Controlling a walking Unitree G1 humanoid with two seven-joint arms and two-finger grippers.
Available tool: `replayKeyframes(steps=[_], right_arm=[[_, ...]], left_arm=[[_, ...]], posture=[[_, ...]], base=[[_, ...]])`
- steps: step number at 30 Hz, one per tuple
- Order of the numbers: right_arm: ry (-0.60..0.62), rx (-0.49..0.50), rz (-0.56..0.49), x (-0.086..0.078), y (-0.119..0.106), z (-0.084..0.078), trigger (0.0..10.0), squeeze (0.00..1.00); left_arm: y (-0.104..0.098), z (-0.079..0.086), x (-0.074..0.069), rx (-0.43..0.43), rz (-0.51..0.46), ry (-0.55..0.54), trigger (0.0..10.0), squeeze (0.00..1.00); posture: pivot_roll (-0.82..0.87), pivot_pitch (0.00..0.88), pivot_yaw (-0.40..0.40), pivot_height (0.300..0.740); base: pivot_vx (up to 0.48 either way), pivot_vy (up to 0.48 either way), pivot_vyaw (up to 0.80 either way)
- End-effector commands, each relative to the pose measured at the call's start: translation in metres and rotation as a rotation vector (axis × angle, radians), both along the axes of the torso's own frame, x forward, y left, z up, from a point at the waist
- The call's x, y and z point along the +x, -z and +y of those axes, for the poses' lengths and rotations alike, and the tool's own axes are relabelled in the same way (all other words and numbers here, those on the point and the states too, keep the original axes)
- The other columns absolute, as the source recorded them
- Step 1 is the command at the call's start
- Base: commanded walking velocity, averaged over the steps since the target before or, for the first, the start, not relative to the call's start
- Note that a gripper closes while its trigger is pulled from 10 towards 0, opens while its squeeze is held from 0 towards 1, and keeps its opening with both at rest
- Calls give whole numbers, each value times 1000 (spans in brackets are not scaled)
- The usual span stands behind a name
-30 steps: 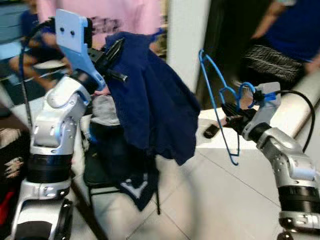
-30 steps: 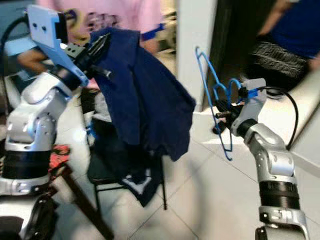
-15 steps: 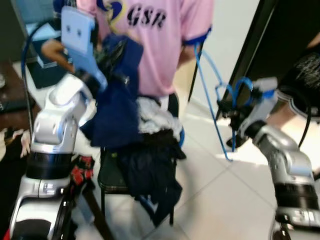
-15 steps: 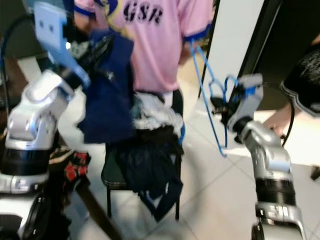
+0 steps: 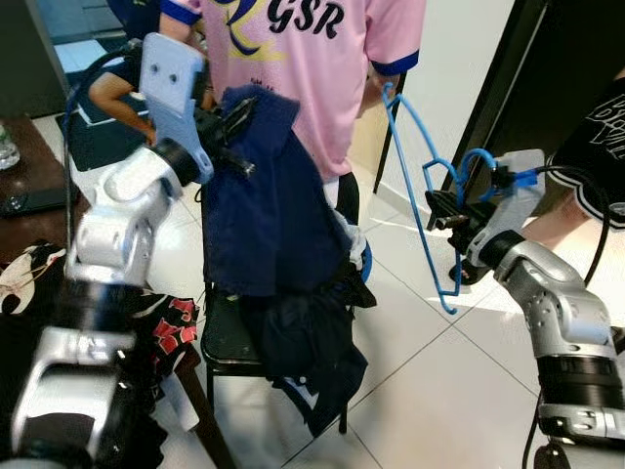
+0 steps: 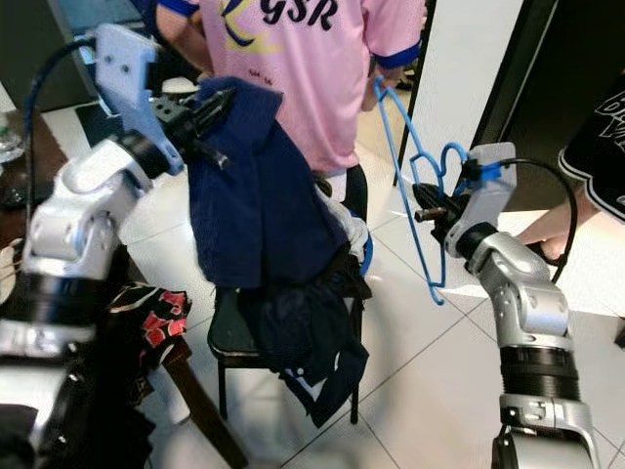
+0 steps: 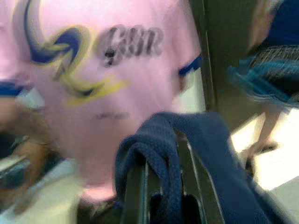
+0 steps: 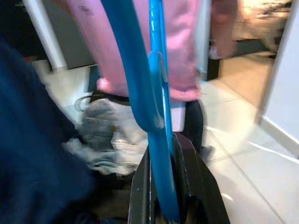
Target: Hang hanger
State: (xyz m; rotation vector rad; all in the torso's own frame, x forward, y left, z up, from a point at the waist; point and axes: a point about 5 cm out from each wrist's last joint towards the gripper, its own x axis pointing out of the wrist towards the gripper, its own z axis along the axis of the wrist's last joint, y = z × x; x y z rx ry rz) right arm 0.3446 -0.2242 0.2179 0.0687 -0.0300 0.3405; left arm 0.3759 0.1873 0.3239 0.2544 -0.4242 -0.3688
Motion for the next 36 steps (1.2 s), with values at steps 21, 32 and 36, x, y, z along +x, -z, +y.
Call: replayKeyframes(steps=[21,32,36], right_arm=[[53,-26,-8,-10,-6,-13,10000,0],[-45,-60,224,-32,40,-11,10000,0],[36,-7,288,-39,67,-23,10000,0]], left_arm=[[91,-4,0,-437,178,249,10000,0],[187,39,-35,-344,367,-85,10000,0],[189,48,-46,-336,355,-130,10000,0]], posture=[[-95,74,-55,740],[-85,123,-86,740],[-75,137,-92,740]], base=[[0,0,0],[0,0,0],[0,0,0]])
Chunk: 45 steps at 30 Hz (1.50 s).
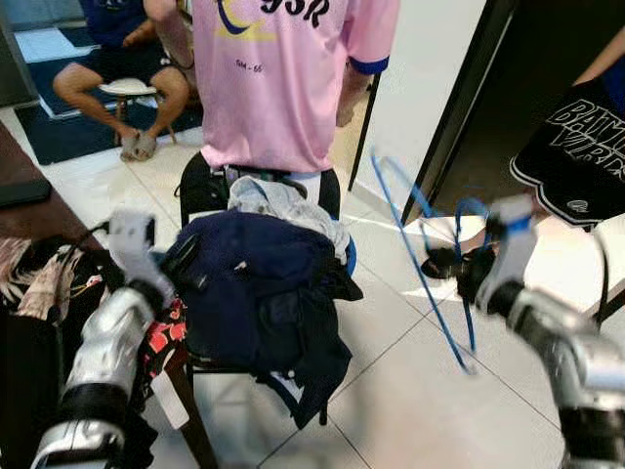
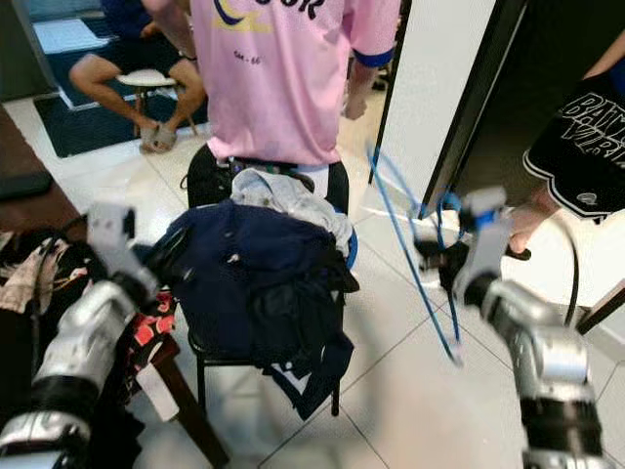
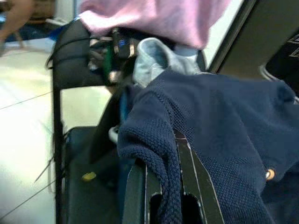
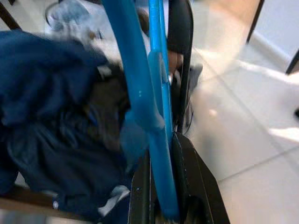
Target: Hang hanger
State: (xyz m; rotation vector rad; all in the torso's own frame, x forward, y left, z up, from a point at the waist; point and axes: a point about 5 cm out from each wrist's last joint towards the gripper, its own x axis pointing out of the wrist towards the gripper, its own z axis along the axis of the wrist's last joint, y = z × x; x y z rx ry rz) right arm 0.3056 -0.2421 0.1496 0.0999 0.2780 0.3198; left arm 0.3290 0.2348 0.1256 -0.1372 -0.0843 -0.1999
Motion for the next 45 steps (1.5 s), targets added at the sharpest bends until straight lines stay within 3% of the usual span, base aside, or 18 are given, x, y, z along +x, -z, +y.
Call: replayKeyframes(steps=[1,4,6,7,9,10,15,17,26,29,31,32,34,36,37,39,44,45], right_arm=[[30,9,-20,0,-2,-6,10000,0],[203,3,75,-15,40,-31,10000,0],[203,3,75,-15,40,-31,10000,0],[289,-7,140,-27,64,-44,10000,0],[289,-7,140,-27,64,-44,10000,0],[342,-5,221,-41,88,-50,10000,0],[399,13,346,-65,123,-53,10000,0],[421,42,452,-85,148,-49,10000,0],[426,71,499,-96,163,-45,10000,0],[430,73,489,-97,168,-47,10000,0],[430,73,489,-97,168,-47,10000,0],[440,73,494,-98,169,-51,10000,0],[440,73,494,-98,169,-51,10000,0],[458,54,509,-104,173,-62,10000,0],[458,54,509,-104,173,-62,10000,0],[475,33,515,-108,174,-72,10000,0],[490,24,521,-109,175,-76,10000,0],[496,20,523,-108,174,-77,10000,0]], left_arm=[[-9,0,1,22,-32,1,10000,0],[-9,7,-10,45,-42,-37,10000,0],[-9,7,-10,45,-42,-37,10000,0],[-9,10,-15,63,-47,-62,10000,0],[-9,10,-15,63,-47,-62,10000,0],[-14,11,-18,90,-69,-72,10000,0],[-25,11,-19,156,-113,-77,10000,0],[-37,7,-16,248,-153,-72,10000,0],[-74,-17,-7,365,-281,47,10000,0],[-116,-50,4,547,-457,244,10000,0],[-116,-50,4,547,-457,244,10000,0],[-133,-63,7,659,-534,310,10000,0],[-133,-63,7,659,-534,310,10000,0],[-156,-79,11,893,-653,374,10000,0],[-156,-79,11,893,-653,374,10000,0],[-168,-77,14,1030,-706,364,10000,0],[-181,-65,13,982,-712,324,10000,0],[-192,-59,12,859,-713,309,10000,0]], posture=[[-75,137,-92,740],[-63,162,-108,740],[-63,162,-108,740],[-54,170,-115,740],[-54,170,-115,740],[-43,183,-128,740],[-35,192,-140,740],[-28,197,-146,740],[-21,202,-155,740],[-30,200,-157,740],[-30,200,-157,740],[-30,199,-158,740],[-30,199,-158,740],[-38,194,-160,740],[-38,194,-160,740],[-43,189,-159,740],[-42,184,-160,740],[-38,182,-162,740]], base=[[0,0,0],[0,0,0],[0,0,0],[0,0,0],[0,0,0],[0,0,0],[0,0,0],[0,0,0],[0,0,0],[0,0,0],[0,0,0],[0,0,0],[0,0,0],[0,0,0],[0,0,0],[0,0,-400],[0,0,0],[0,0,0]])
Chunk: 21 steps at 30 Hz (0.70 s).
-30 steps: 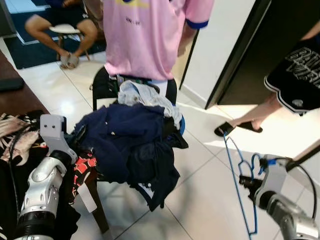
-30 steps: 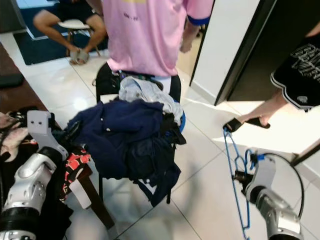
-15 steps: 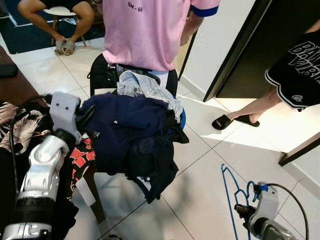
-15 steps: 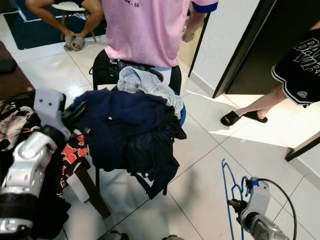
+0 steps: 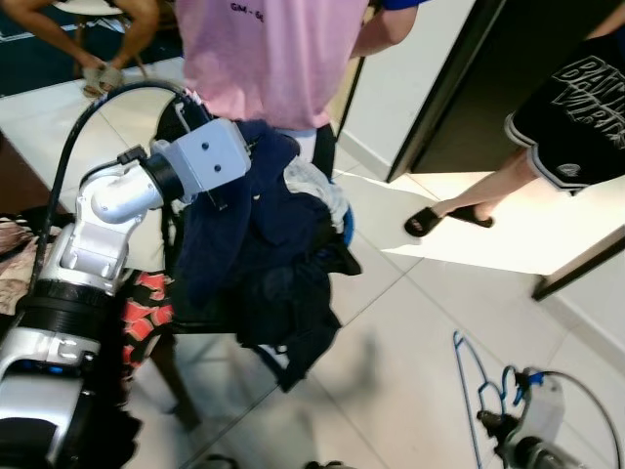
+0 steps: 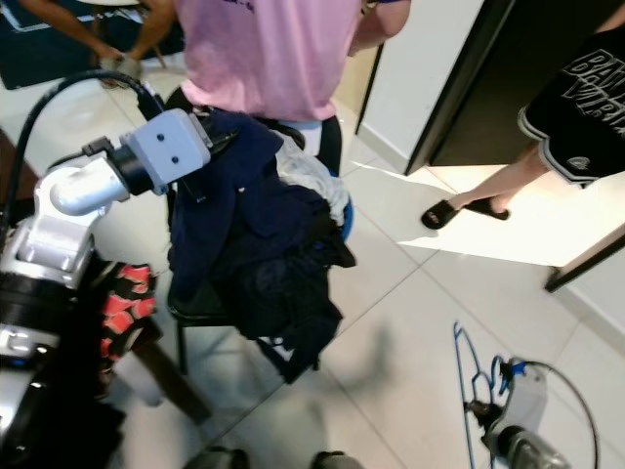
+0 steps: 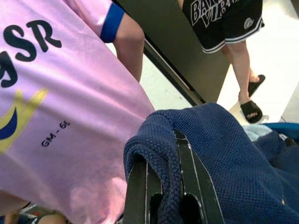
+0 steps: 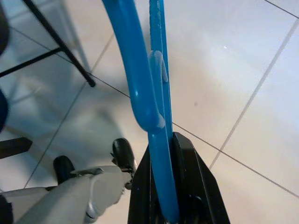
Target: Hang hanger
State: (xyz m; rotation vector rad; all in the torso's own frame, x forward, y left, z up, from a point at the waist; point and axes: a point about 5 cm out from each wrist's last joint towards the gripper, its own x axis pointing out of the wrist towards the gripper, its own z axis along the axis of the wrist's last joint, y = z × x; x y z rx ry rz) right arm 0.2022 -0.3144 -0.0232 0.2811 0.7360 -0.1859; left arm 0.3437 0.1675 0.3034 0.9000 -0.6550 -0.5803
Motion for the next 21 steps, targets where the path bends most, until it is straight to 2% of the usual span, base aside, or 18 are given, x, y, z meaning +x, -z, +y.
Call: replayKeyframes(steps=[1,2,3,4,5,7,9,11,13,14,15,17,18,20,21], right_arm=[[11,-18,19,-4,2,-5,10000,0],[11,-18,19,-4,2,-5,10000,0],[9,-21,28,-3,2,-5,10000,0],[9,-21,28,-3,2,-5,10000,0],[2,-26,34,-1,2,-5,10000,0],[-5,-31,39,2,2,-3,10000,0],[-5,-31,39,2,2,-3,10000,0],[-7,-31,37,3,3,-1,10000,0],[-8,-23,26,5,4,3,10000,0],[-8,-23,26,5,4,3,10000,0],[-10,-21,24,5,5,4,10000,0],[-17,-19,27,5,6,7,10000,0],[-17,-19,27,5,6,7,10000,0],[-22,-18,31,5,7,8,10000,0],[-22,-18,31,5,7,8,10000,0]], left_arm=[[-15,9,-2,-104,16,24,10000,0],[-15,9,-2,-104,16,24,10000,0],[-24,13,-5,-222,51,69,10000,0],[-24,13,-5,-222,51,69,10000,0],[-31,13,-8,-311,90,138,10000,0],[-35,-1,-16,-390,161,293,10000,0],[-35,-1,-16,-390,161,293,10000,0],[-35,-17,-24,-426,222,424,10000,0],[-34,-19,-27,-444,279,480,10000,0],[-34,-19,-27,-444,279,480,10000,0],[-31,-16,-27,-432,321,476,10000,0],[-26,-1,-25,-430,380,428,10000,0],[-26,-1,-25,-430,380,428,10000,0],[-22,20,-20,-449,398,327,10000,0],[-22,20,-20,-449,398,327,10000,0]], posture=[[-38,182,-162,740],[-38,182,-162,740],[-34,180,-164,740],[-34,180,-164,740],[-33,178,-165,740],[-26,175,-164,740],[-26,175,-164,740],[-29,173,-162,740],[-30,171,-158,740],[-30,171,-158,740],[-33,171,-157,740],[-34,171,-151,740],[-34,171,-151,740],[-35,173,-147,740],[-35,173,-147,740]], base=[[0,0,0],[0,0,0],[0,0,-800],[0,0,-800],[0,0,-800],[0,0,-800],[0,0,-800],[0,0,-800],[0,0,-800],[0,0,-800],[0,0,0],[0,0,0],[0,0,0],[0,0,0],[0,0,0]])
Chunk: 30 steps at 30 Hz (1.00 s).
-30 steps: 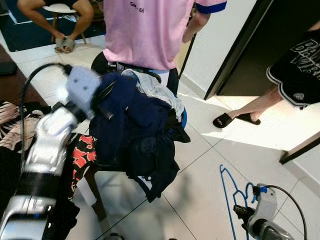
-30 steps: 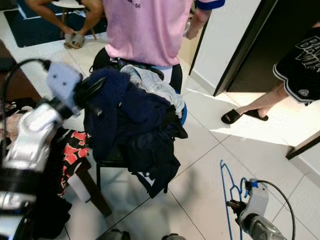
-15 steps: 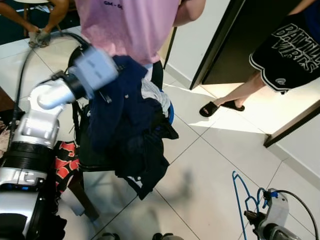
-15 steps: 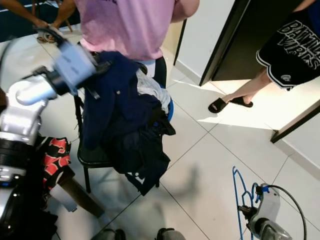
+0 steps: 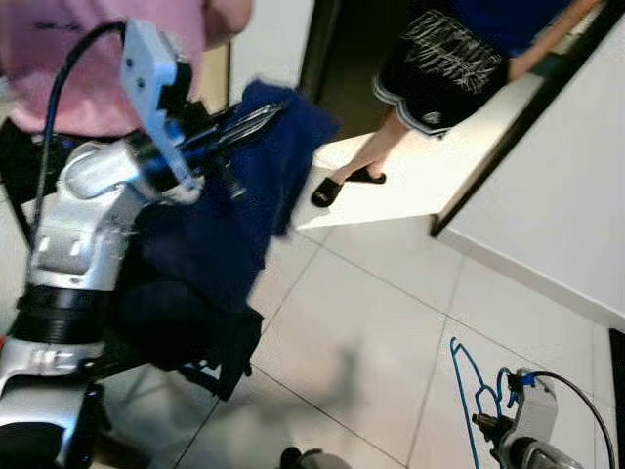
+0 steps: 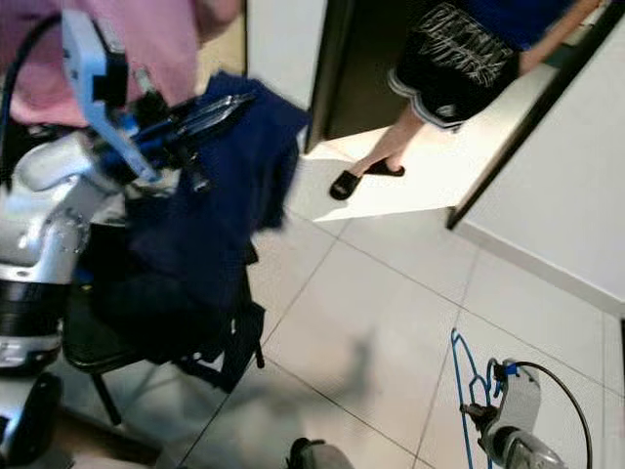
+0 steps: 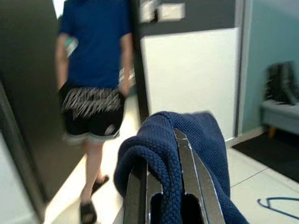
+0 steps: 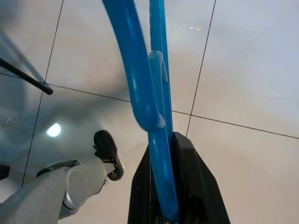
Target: Hang hanger
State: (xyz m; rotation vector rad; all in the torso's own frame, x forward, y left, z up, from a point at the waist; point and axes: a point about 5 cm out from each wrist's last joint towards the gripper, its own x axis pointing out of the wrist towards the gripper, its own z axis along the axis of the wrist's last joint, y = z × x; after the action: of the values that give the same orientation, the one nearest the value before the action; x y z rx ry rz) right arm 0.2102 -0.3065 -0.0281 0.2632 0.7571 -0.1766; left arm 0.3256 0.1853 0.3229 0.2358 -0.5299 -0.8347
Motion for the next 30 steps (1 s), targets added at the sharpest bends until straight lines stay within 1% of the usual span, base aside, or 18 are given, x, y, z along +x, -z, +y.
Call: replayKeyframes(steps=[1,4,5,8,11,12,13,14,16,17,18,20,24,25,26,27,29,30], right_arm=[[-10,-9,14,-3,3,1,10000,0],[-18,-10,19,-2,3,2,10000,0],[-18,-10,19,-2,3,2,10000,0],[-21,-10,19,-1,3,3,10000,0],[-22,-10,19,-1,3,3,10000,0],[-22,-9,18,-1,3,3,10000,0],[-22,-9,18,-1,3,3,10000,0],[-24,-7,18,-1,3,3,10000,0],[-24,-7,18,-1,3,3,10000,0],[-25,-6,17,-1,3,4,10000,0],[-25,-6,17,-1,3,4,10000,0],[-31,-3,20,-1,3,4,10000,0],[-33,-3,21,-1,3,4,10000,0],[-33,-4,22,-2,3,3,10000,0],[-33,-4,22,-2,3,3,10000,0],[-31,-5,22,-2,3,2,10000,0],[-31,-5,22,-2,3,2,10000,0],[-29,-6,21,-2,3,2,10000,0]], left_arm=[[1,19,1,-7,16,-88,10000,0],[9,60,-1,-30,70,-298,10000,0],[9,60,-1,-30,70,-298,10000,0],[18,80,-13,-41,111,-388,10000,0],[22,85,-16,-41,130,-411,10000,0],[38,92,-18,6,191,-451,10000,0],[38,92,-18,6,191,-451,10000,0],[66,101,-20,104,283,-515,10000,0],[66,101,-20,104,283,-515,10000,0],[85,107,-23,177,348,-556,10000,0],[85,107,-23,177,348,-556,10000,0],[119,121,-25,291,414,-675,10000,0],[125,124,-25,313,416,-706,10000,0],[130,131,-23,332,411,-790,10000,0],[130,131,-23,332,411,-790,10000,0],[130,138,-20,324,402,-877,10000,196],[130,138,-20,324,402,-877,10000,196],[127,145,-19,311,377,-976,10000,1000]], posture=[[-34,175,-147,740],[-30,179,-145,740],[-30,179,-145,740],[-23,181,-144,740],[-23,181,-144,740],[-15,180,-142,740],[-15,180,-142,740],[-15,179,-143,740],[-15,179,-143,740],[-15,179,-143,740],[-15,179,-143,740],[-16,177,-145,740],[-16,176,-145,740],[-21,173,-144,740],[-21,173,-144,740],[-22,169,-144,740],[-22,169,-144,740],[-23,165,-145,740]], base=[[0,0,0],[0,0,0],[0,0,0],[0,0,0],[0,0,0],[0,0,0],[0,0,0],[0,0,0],[0,0,0],[0,0,0],[0,0,0],[0,0,0],[0,0,0],[0,0,0],[0,0,0],[0,0,0],[0,0,0],[0,0,0]])
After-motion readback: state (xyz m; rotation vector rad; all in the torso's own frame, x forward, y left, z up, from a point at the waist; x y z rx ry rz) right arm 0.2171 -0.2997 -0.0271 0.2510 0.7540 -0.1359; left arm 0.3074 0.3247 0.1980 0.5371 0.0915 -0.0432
